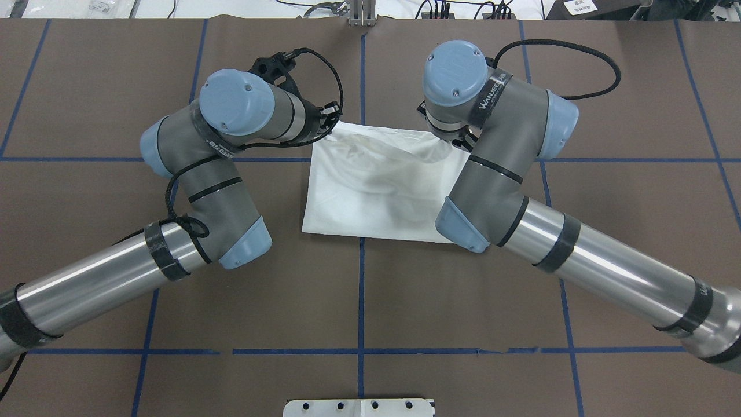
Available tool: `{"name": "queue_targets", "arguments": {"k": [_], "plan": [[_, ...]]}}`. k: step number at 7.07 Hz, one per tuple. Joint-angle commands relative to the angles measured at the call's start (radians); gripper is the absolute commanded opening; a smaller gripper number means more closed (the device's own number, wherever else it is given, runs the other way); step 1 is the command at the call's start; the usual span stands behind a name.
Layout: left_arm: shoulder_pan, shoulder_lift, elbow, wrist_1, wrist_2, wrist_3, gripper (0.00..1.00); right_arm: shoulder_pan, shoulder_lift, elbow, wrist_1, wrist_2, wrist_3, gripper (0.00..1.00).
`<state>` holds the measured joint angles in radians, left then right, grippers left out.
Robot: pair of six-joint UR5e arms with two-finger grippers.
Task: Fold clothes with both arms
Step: 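Release the shirt and raise both grippers away from it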
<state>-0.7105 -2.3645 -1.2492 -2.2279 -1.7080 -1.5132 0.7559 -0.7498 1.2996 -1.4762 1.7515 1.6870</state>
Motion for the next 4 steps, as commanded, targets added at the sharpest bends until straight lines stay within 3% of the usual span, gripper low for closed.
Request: {"name": "queue_targets", "arguments": {"k": [1, 3, 4], "plan": [[-0.055, -0.016, 0.085, -0.059, -0.002, 0.073, 0.66, 0.086, 0.027, -0.108, 0.093, 0.040, -0.175, 1.00], [-0.061, -0.015, 0.083, -0.070, -0.016, 0.079, 0.68, 0.147, -0.005, -0.108, 0.093, 0.077, -0.309, 1.00], [-0.088, -0.001, 0.073, -0.078, -0.107, 0.125, 0.67, 0.190, -0.050, -0.099, 0.097, 0.153, -0.396, 1.00]]}}
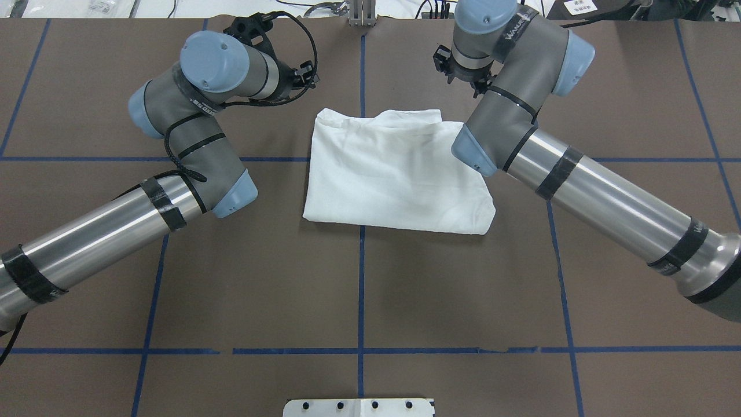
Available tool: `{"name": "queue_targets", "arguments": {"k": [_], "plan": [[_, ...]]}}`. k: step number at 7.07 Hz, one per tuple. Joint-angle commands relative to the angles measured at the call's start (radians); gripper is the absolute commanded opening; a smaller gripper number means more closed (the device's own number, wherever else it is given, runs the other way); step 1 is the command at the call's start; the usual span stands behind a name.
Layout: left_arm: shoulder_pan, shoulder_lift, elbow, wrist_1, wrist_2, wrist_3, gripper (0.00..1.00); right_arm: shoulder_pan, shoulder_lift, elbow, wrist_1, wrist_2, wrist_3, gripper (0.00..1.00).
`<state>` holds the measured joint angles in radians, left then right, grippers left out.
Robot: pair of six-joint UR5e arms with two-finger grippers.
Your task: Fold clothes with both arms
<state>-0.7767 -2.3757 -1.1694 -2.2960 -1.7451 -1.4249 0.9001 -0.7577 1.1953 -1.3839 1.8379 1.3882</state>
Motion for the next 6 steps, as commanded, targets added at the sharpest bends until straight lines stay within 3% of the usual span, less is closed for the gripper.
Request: {"name": "queue_targets", "arguments": {"k": [1, 3, 6], "plan": [[-0.053, 0.086, -0.092, 0.004, -0.168, 0.149, 0.67, 0.118, -0.107, 0.030, 0.006, 0.178, -0.230, 1.00], [-0.145, 0.308, -0.334, 0.063, -0.266, 0.489, 0.67, 0.279, -0.297, 0.134, 0.005, 0.352, -0.552, 1.00], [-0.396, 0.572, -0.545, 0.266, -0.416, 1.018, 0.67, 0.471, -0.652, 0.335, -0.003, 0.426, -1.000, 1.00]]}}
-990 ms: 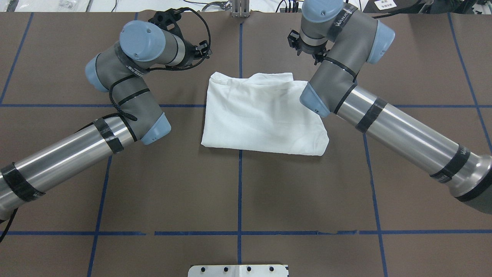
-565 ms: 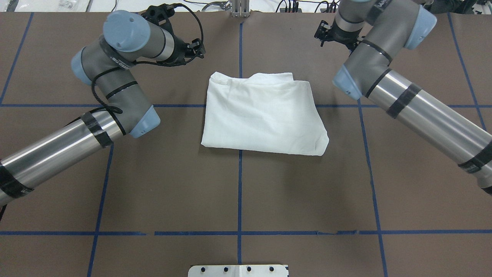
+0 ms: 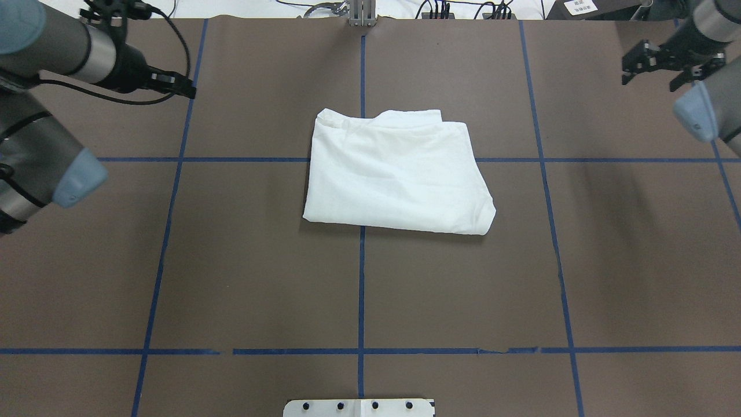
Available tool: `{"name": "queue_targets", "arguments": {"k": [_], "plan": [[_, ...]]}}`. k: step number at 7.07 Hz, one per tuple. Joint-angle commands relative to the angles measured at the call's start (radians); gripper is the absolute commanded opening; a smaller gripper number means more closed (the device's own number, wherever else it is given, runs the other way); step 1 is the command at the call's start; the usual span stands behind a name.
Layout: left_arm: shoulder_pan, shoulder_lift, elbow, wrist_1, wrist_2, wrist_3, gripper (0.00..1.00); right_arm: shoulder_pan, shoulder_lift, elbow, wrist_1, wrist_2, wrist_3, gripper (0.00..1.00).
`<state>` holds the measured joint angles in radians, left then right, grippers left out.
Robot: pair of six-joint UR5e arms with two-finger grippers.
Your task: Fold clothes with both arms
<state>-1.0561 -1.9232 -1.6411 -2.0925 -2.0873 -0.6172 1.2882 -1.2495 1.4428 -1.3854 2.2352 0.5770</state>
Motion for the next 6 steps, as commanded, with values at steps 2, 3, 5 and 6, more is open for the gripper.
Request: {"name": "queue_targets", "arguments": {"k": [2, 3, 5, 6], "plan": [[-0.302, 0.304, -0.092, 0.062, -0.179, 0.508, 0.72, 0.189, -0.330, 0.172, -0.004, 0.056, -0.372, 1.00], [-0.399, 0.393, -0.089, 0.058, -0.218, 0.615, 0.73, 0.221, -0.352, 0.172, -0.006, 0.085, -0.411, 1.00], [-0.478, 0.435, -0.103, 0.125, -0.220, 0.640, 0.78, 0.227, -0.349, 0.176, -0.053, 0.086, -0.417, 1.00], [-0.479, 0.414, -0.129, 0.267, -0.220, 0.640, 0.80, 0.217, -0.349, 0.182, -0.067, 0.084, -0.418, 1.00]]}}
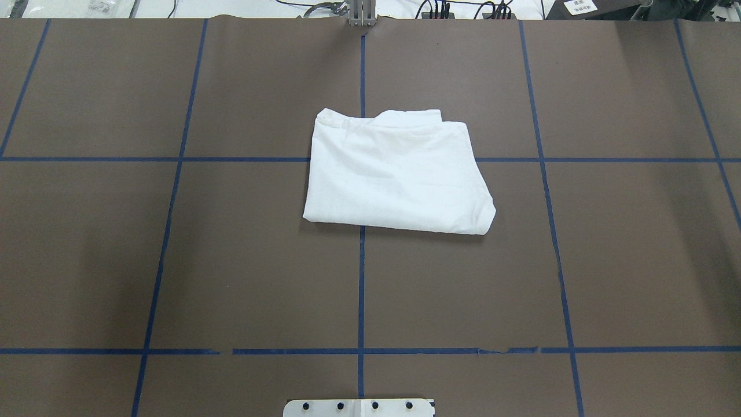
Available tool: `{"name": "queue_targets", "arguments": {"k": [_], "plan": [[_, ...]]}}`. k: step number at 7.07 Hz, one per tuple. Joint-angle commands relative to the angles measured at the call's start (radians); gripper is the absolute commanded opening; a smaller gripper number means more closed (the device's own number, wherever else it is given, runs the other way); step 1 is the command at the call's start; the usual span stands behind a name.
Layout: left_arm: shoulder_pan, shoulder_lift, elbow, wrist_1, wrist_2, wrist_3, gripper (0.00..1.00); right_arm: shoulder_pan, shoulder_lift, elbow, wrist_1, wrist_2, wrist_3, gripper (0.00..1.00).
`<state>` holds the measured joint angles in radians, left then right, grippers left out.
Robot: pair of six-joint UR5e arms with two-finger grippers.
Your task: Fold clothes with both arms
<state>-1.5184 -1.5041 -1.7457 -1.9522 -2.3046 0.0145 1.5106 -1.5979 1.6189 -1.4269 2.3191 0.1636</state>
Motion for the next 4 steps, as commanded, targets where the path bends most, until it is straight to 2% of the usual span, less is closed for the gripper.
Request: {"name": "queue_targets", "arguments": {"k": [1, 2, 4], "plan": [[-0.026, 0.005, -0.049, 0.156, -0.004, 0.021, 0.80, -0.013, 0.004, 0.012, -0.053, 0.000, -0.004, 1.00], [-0.028, 0.008, -0.054, 0.163, -0.004, 0.019, 0.85, -0.050, 0.007, 0.009, -0.075, 0.000, -0.004, 1.00], [-0.026, 0.044, -0.052, 0.142, -0.004, 0.028, 0.90, -0.052, 0.015, 0.033, -0.127, 0.002, -0.039, 1.00]]}}
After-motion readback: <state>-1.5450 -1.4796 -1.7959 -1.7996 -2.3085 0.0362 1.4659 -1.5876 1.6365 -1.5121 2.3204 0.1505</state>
